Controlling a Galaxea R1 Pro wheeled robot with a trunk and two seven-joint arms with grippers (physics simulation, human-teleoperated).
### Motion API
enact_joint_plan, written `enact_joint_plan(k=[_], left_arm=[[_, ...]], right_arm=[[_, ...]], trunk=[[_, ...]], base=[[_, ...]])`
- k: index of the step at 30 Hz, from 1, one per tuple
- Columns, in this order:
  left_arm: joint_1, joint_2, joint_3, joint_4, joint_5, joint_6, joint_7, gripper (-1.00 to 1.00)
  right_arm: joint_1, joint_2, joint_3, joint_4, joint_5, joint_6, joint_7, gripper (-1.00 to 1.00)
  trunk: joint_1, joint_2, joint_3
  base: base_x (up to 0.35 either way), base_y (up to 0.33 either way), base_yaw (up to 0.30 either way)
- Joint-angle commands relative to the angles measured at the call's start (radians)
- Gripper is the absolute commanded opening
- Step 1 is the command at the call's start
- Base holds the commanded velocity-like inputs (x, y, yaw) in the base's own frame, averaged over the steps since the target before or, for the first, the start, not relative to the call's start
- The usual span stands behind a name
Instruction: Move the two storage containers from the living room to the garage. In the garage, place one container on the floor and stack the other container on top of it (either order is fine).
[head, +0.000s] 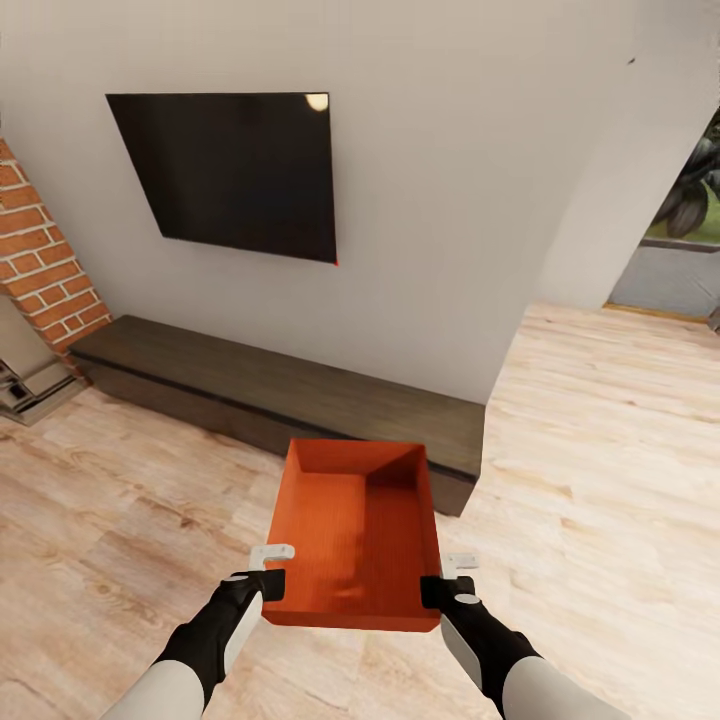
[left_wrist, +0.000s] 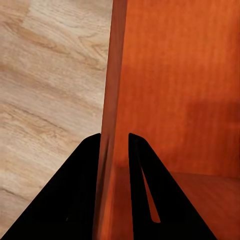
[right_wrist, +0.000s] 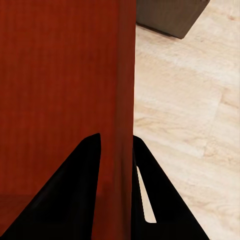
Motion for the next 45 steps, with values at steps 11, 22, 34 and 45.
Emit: enact_joint_plan(k=[11, 22, 34, 45], left_arm=[[-0.001, -0.001, 0.013, -0.001, -0.021, 0.009, 0.021, -1.00], [-0.001, -0.001, 0.014, -0.001, -0.021, 0.009, 0.021, -1.00], [-0.001, -0.001, 0.013, -0.001, -0.021, 0.009, 0.021, -1.00], [-0.001, -0.001, 0.014, -0.001, -0.021, 0.009, 0.021, -1.00]], right_arm=[[0.000, -0.001, -0.008, 0.005, 0.004, 0.006, -0.016, -1.00], [0.000, -0.001, -0.008, 0.004, 0.004, 0.004, -0.015, -1.00], [0.000, -0.001, -0.008, 0.004, 0.004, 0.004, -0.015, -1.00], [0.000, -0.001, -0.008, 0.004, 0.004, 0.004, -0.016, -1.00]], trunk=[[0.001, -0.002, 0.016], [0.001, -0.002, 0.033], [0.001, -0.002, 0.053], [0.001, -0.002, 0.070]], base=[[0.000, 0.000, 0.000], [0.000, 0.000, 0.000], [0.000, 0.000, 0.000], [0.000, 0.000, 0.000]])
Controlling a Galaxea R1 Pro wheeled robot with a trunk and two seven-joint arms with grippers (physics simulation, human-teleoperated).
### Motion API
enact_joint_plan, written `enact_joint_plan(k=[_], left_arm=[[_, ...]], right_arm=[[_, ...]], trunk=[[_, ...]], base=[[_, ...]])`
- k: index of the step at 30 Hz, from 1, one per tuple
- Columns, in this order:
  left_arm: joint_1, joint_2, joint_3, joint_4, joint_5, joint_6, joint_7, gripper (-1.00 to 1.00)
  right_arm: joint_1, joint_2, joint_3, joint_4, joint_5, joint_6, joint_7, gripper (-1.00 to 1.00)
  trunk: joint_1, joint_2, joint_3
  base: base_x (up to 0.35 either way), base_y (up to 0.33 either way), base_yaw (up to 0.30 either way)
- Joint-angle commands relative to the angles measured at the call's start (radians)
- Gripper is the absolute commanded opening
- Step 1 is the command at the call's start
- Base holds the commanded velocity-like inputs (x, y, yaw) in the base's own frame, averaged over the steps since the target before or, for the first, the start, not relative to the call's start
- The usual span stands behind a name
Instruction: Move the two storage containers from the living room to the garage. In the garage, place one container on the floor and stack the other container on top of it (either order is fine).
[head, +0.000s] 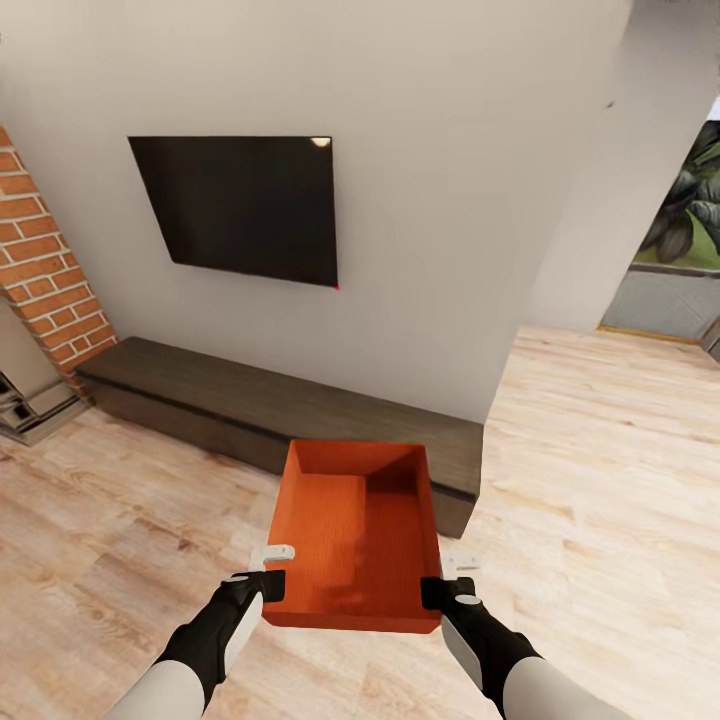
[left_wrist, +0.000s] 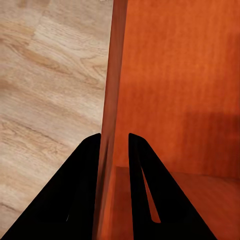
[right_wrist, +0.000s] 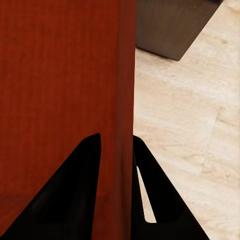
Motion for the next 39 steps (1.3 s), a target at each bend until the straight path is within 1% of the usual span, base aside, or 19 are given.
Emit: enact_joint_plan(k=[1, 39], left_arm=[[-0.001, -0.001, 0.015, -0.004, -0.024, 0.009, 0.019, -1.00], [-0.001, -0.001, 0.015, -0.004, -0.024, 0.008, 0.019, -1.00]], right_arm=[[0.000, 0.000, -0.004, -0.002, 0.000, 0.006, -0.021, -1.00], [0.000, 0.000, -0.004, -0.002, 0.000, 0.006, -0.024, -1.00]], trunk=[[0.001, -0.002, 0.000], [0.001, -0.002, 0.060]], base=[[0.000, 0.000, 0.000], [0.000, 0.000, 0.000]])
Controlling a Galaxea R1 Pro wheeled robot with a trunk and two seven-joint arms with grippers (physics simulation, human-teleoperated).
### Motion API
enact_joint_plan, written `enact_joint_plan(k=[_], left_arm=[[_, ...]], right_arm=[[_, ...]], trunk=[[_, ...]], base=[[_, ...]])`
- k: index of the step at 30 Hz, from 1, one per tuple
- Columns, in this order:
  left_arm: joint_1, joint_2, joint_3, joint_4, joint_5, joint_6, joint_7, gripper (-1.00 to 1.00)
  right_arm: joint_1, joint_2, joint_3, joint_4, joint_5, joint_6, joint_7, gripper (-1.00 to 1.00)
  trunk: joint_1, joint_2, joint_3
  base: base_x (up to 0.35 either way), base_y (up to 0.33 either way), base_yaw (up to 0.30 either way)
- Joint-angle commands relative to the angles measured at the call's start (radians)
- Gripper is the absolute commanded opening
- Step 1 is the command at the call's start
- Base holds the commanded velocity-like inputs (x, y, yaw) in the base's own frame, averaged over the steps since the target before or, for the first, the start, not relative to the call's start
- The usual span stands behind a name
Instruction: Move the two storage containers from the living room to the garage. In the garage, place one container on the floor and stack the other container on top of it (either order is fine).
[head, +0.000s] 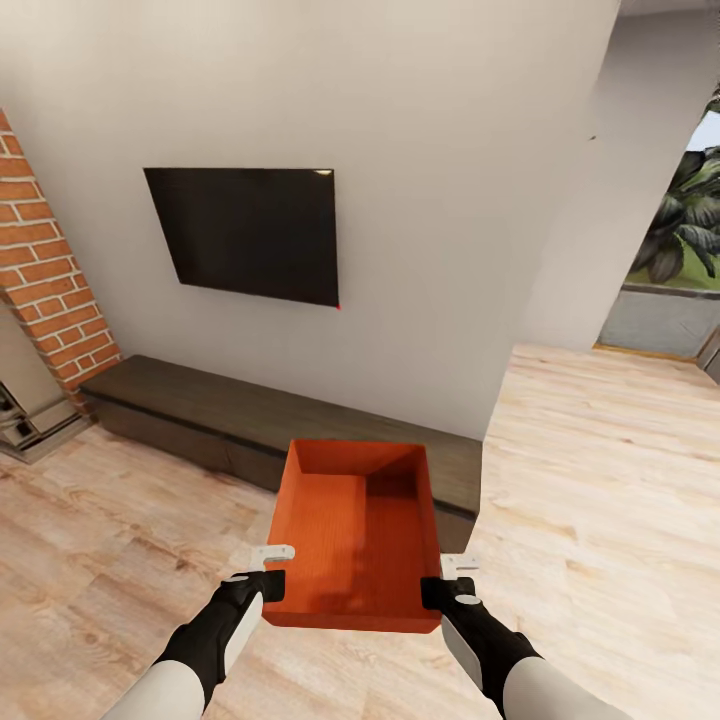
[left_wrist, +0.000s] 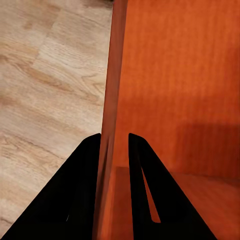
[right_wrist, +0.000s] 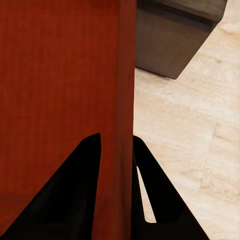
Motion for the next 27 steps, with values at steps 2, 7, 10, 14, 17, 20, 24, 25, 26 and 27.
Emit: enact_joint_plan(k=[2, 7, 10, 14, 17, 20, 24, 25, 26, 27], left_arm=[[-0.001, -0.001, 0.015, -0.004, -0.024, 0.008, 0.019, -1.00], [-0.001, -0.001, 0.015, -0.004, -0.024, 0.008, 0.019, -1.00], [-0.001, -0.001, 0.015, -0.004, -0.024, 0.008, 0.019, -1.00], [-0.001, -0.001, 0.015, -0.004, -0.024, 0.008, 0.019, -1.00], [-0.001, -0.001, 0.016, -0.004, -0.024, 0.008, 0.019, -1.00], [-0.001, -0.001, 0.015, -0.004, -0.024, 0.008, 0.019, -1.00], [-0.001, -0.001, 0.015, -0.004, -0.024, 0.008, 0.019, -1.00], [-0.001, -0.001, 0.015, -0.004, -0.024, 0.008, 0.019, -1.00], [-0.001, -0.001, 0.015, -0.004, -0.024, 0.008, 0.019, -1.00], [-0.001, -0.001, 0.015, -0.004, -0.024, 0.008, 0.019, -1.00]], right_arm=[[0.000, 0.000, -0.004, -0.001, 0.000, 0.006, -0.024, -1.00], [0.000, 0.000, -0.004, -0.001, 0.000, 0.006, -0.024, -1.00], [0.000, 0.000, -0.004, -0.001, 0.000, 0.006, -0.024, -1.00], [0.000, 0.000, -0.004, -0.001, 0.000, 0.006, -0.024, -1.00], [0.000, 0.000, -0.004, -0.001, 0.000, 0.006, -0.024, -1.00], [0.000, 0.000, -0.004, -0.001, 0.000, 0.006, -0.024, -1.00], [0.000, -0.001, -0.004, -0.001, 0.000, 0.006, -0.023, -1.00], [0.000, -0.001, -0.004, -0.001, 0.000, 0.006, -0.023, -1.00], [0.000, -0.001, -0.004, -0.001, 0.000, 0.006, -0.023, -1.00], [0.000, -0.001, -0.004, -0.001, 0.000, 0.006, -0.023, -1.00]], trunk=[[0.001, -0.002, 0.001], [0.001, -0.002, 0.009], [0.001, -0.002, 0.014], [0.001, -0.002, 0.020], [0.001, -0.002, 0.025], [0.001, -0.002, 0.030], [0.001, -0.002, 0.036], [0.001, -0.002, 0.038], [0.001, -0.002, 0.039], [0.001, -0.002, 0.041]], base=[[0.000, 0.000, 0.000], [0.000, 0.000, 0.000], [0.000, 0.000, 0.000], [0.000, 0.000, 0.000], [0.000, 0.000, 0.000], [0.000, 0.000, 0.000], [0.000, 0.000, 0.000], [0.000, 0.000, 0.000], [0.000, 0.000, 0.000], [0.000, 0.000, 0.000]])
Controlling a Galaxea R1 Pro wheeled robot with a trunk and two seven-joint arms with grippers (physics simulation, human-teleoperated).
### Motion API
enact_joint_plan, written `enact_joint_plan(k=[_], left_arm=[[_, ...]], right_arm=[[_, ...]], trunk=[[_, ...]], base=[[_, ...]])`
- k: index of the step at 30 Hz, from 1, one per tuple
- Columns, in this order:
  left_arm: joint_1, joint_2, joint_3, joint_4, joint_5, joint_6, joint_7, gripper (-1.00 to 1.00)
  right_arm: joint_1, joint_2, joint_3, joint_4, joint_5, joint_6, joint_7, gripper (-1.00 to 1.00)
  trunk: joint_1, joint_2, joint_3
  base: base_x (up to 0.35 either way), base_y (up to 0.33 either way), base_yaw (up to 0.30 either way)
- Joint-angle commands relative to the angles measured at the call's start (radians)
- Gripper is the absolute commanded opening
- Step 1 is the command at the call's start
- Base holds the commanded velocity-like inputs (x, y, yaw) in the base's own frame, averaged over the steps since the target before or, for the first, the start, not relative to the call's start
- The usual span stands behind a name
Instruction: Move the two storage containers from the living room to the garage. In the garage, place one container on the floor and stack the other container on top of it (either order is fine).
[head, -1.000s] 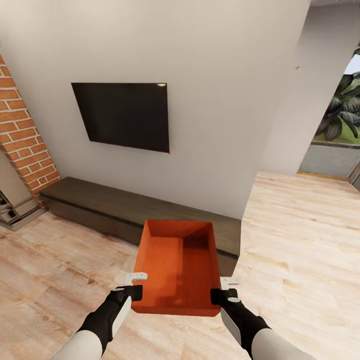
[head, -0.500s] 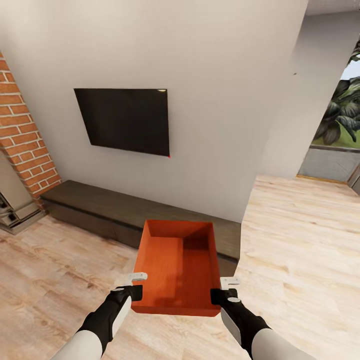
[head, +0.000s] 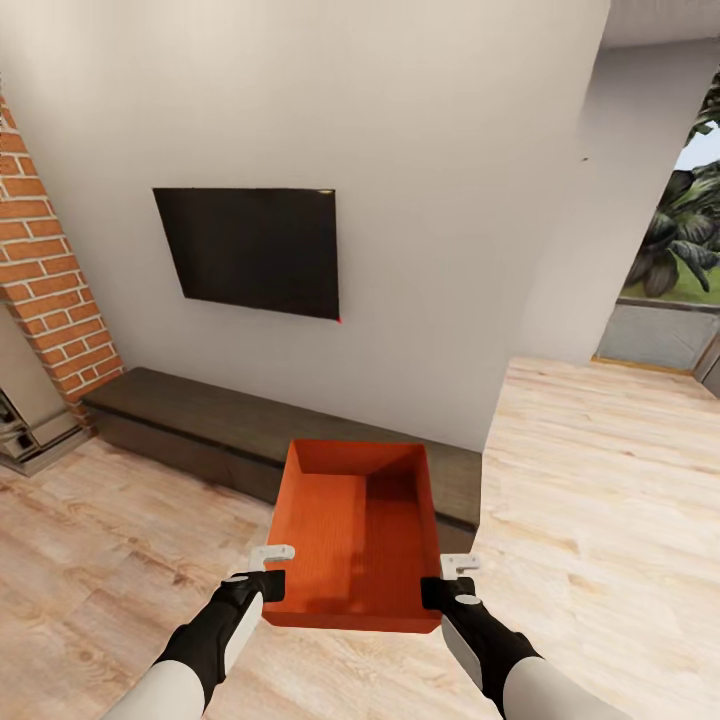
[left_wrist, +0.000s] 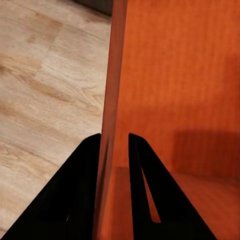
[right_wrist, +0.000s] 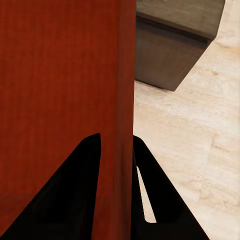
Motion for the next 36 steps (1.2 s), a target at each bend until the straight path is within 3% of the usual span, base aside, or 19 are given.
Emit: enact_joint_plan(k=[1, 36], left_arm=[[-0.001, -0.001, 0.015, -0.004, -0.024, 0.008, 0.019, -1.00], [-0.001, -0.001, 0.015, -0.003, -0.024, 0.008, 0.019, -1.00]], right_arm=[[0.000, 0.000, -0.004, -0.001, 0.000, 0.006, -0.023, -1.00], [0.000, -0.001, -0.004, -0.003, 0.000, 0.006, -0.025, -1.00]], trunk=[[0.001, -0.002, 0.000], [0.001, -0.002, 0.052]], base=[[0.000, 0.000, 0.000], [0.000, 0.000, 0.000]])
